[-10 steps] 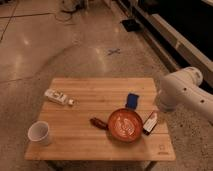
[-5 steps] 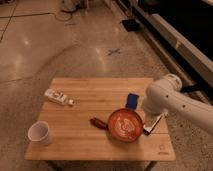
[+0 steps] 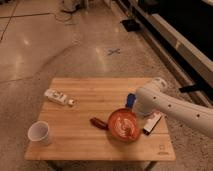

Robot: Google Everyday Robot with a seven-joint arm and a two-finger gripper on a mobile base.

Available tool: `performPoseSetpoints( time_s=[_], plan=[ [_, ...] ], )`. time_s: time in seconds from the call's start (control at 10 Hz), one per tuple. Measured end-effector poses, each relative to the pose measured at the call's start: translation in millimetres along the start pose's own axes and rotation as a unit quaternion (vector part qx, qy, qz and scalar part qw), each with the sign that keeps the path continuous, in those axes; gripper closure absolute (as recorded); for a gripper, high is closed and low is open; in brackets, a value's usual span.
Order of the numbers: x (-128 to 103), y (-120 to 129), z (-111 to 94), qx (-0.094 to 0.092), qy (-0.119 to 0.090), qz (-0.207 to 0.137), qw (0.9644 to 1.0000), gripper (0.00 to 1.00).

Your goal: Push the ceramic bowl across the table

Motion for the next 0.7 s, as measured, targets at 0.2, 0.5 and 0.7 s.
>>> performPoseSetpoints(
  time_s=[0.2,0.5,0.7],
  plan=[
    [-10,-4,13,-0.008,-0.005,-0.008,0.9999,0.35],
    [-19,-9,32,-0.019,-0.006,-0.018,0.9996,0.35],
    [-27,-15,43,-0.022,-0.008,-0.026,0.9994,0.35]
  ],
)
